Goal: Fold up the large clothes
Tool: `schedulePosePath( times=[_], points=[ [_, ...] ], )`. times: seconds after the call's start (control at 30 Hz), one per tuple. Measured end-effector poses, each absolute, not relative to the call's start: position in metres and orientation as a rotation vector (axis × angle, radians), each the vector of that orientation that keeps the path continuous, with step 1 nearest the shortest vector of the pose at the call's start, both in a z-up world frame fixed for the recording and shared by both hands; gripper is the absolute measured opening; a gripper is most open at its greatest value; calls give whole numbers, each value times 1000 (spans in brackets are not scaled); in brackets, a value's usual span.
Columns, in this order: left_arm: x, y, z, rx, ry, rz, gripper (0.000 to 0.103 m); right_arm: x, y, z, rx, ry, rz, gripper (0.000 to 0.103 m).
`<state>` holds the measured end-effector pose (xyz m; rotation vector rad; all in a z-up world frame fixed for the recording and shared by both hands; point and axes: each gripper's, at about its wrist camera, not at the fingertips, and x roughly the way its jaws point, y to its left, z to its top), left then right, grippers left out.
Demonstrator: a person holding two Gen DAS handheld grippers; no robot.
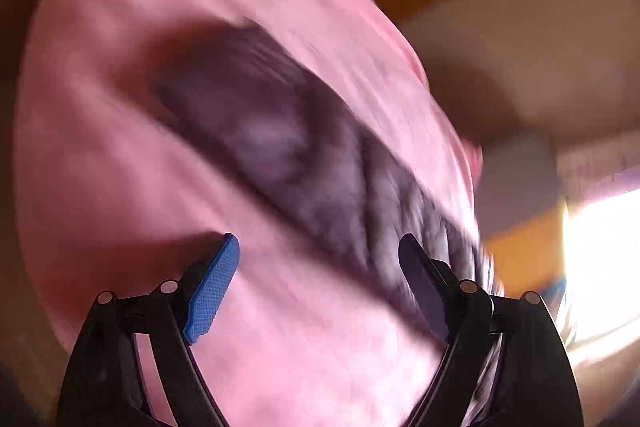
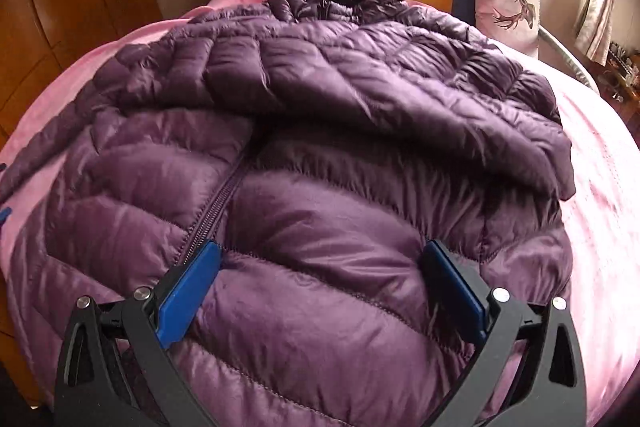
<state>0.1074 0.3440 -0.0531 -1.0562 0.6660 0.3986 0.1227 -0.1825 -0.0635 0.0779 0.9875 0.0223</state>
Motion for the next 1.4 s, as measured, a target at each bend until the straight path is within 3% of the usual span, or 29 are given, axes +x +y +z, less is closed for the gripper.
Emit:
schedulePosePath(
  times=[0.1, 0.17, 0.2, 0.23, 0.3, 0.47, 0.6, 0.8, 0.87, 0.93, 0.97, 1.13, 1.2, 1.4],
  points=[
    [104, 375, -58, -1140, 614, 438, 78, 121, -177, -70, 83, 982, 10, 101],
    [109, 385, -59, -1132, 617, 455, 48, 121, -183, -73, 88, 988, 19, 101],
    [114, 388, -60, -1114, 644, 462, 20, 122, -184, -73, 91, 992, 25, 101],
    [118, 388, -60, -1102, 660, 457, 13, 122, -185, -73, 92, 992, 30, 101],
    [122, 377, -47, -1023, 660, 447, 8, 120, -188, -73, 90, 981, 32, 101],
    [130, 316, 21, -768, 561, 169, 8, 119, -187, -71, 84, 976, 30, 101],
    [139, 214, 63, -567, 534, -152, 8, 118, -188, -71, 90, 968, 32, 101],
    [152, 64, 44, -350, 670, -478, 10, 115, -191, -70, 108, 956, 40, 101],
    [153, 28, 26, -296, 748, -540, 23, 115, -192, -70, 118, 953, 46, 101],
    [153, 0, 1, -264, 849, -590, 71, 114, -194, -70, 131, 949, 53, 101],
    [153, -7, -7, -260, 876, -599, 78, 115, -194, -69, 139, 949, 55, 101],
    [147, -4, -22, -277, 907, -590, 79, 117, -196, -64, 162, 963, 75, 100],
    [142, 16, -22, -320, 890, -591, 79, 118, -195, -52, 196, 950, 103, 89],
    [123, 60, -22, -365, 853, -489, 79, 148, -159, -14, 336, 880, 298, 86]
  ],
)
